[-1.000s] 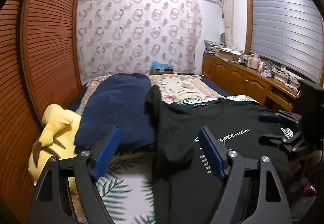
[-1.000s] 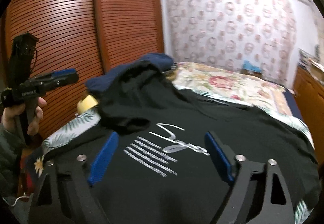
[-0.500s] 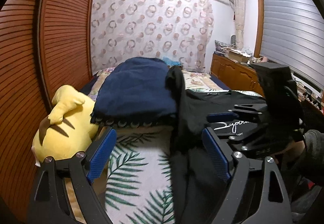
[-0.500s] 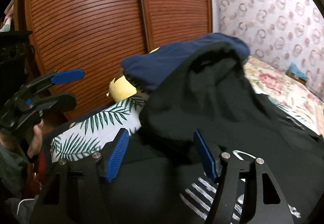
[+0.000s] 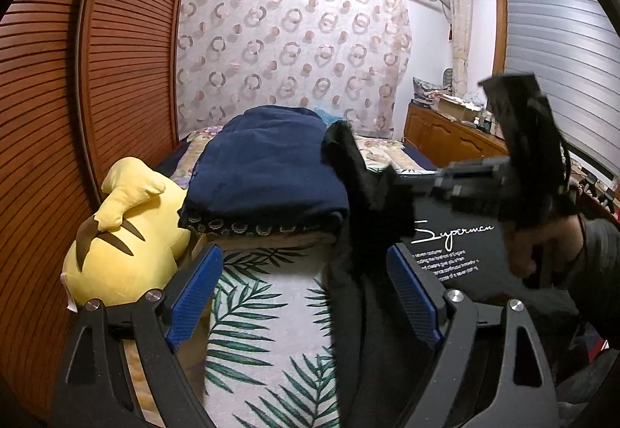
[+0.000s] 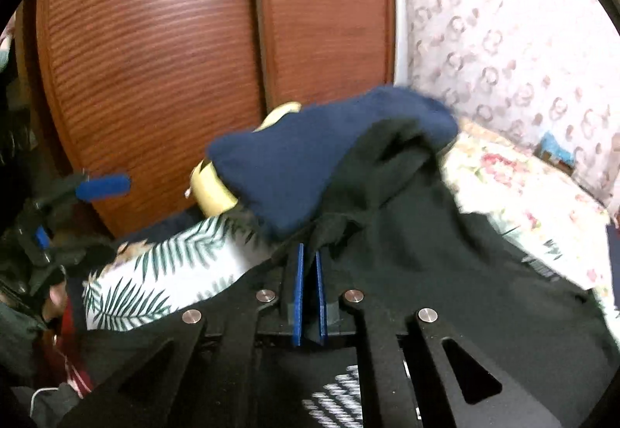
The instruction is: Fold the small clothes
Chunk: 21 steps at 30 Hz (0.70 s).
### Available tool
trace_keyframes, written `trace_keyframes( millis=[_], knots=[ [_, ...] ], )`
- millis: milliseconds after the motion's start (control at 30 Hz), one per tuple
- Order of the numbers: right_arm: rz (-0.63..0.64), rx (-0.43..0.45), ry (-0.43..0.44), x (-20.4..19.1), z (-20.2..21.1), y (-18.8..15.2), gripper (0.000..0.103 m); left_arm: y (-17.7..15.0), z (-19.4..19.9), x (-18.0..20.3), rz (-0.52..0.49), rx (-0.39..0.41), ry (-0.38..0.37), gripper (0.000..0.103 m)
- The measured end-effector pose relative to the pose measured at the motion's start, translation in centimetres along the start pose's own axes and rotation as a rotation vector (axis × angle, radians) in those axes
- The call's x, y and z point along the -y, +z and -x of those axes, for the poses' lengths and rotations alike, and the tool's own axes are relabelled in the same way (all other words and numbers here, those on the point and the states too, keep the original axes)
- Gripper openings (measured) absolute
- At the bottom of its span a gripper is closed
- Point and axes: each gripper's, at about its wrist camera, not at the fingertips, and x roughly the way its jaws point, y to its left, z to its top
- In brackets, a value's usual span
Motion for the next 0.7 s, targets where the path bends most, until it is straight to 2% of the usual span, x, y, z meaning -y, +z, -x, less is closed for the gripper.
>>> trace_keyframes(
  millis=[133, 267, 433, 500, 533, 600, 667, 700],
  knots=[
    [-0.013, 0.017, -0.092, 2.7, 1.1, 0.8, 0.006, 0.1, -0.2, 0.6, -0.002, -0.003, -0.011, 0.087],
    [-0.069, -0.007, -0.178, 5.7, 0.3, 1.5, 0.005, 0.2, -0.3, 1.1, -0.012, -0.011, -0.016, 0.087],
    [-0.151, -0.075, -0.313, 7.7, -1.7, 2.2, 0.005, 0.1, -0.6, 1.3, -0.008, -0.017, -0.023, 0.087],
    [-0.181, -0.075, -0.353, 8.0, -1.6, 2.3, 0.005, 0.1, -0.8, 1.4, -0.011, -0.022, -0.022, 0.087],
    [-0.186, -0.066, -0.355, 7.9, -1.6, 2.1, 0.006, 0.1, -0.9, 1.5, -0.014, -0.025, -0.021, 0.087],
    [-0.199, -0.055, -0.341, 7.2, -1.7, 1.5, 0.014, 0.1, -1.1, 1.6, -0.015, -0.029, -0.022, 0.087],
    [-0.205, -0.058, -0.309, 6.5, -1.5, 0.6, 0.026, 0.1, -1.2, 1.8, -0.016, -0.033, -0.022, 0.087],
    [-0.203, -0.06, -0.289, 6.2, -1.0, -0.1, 0.028, 0.1, -1.2, 1.9, -0.016, -0.033, -0.021, 0.087]
  ],
)
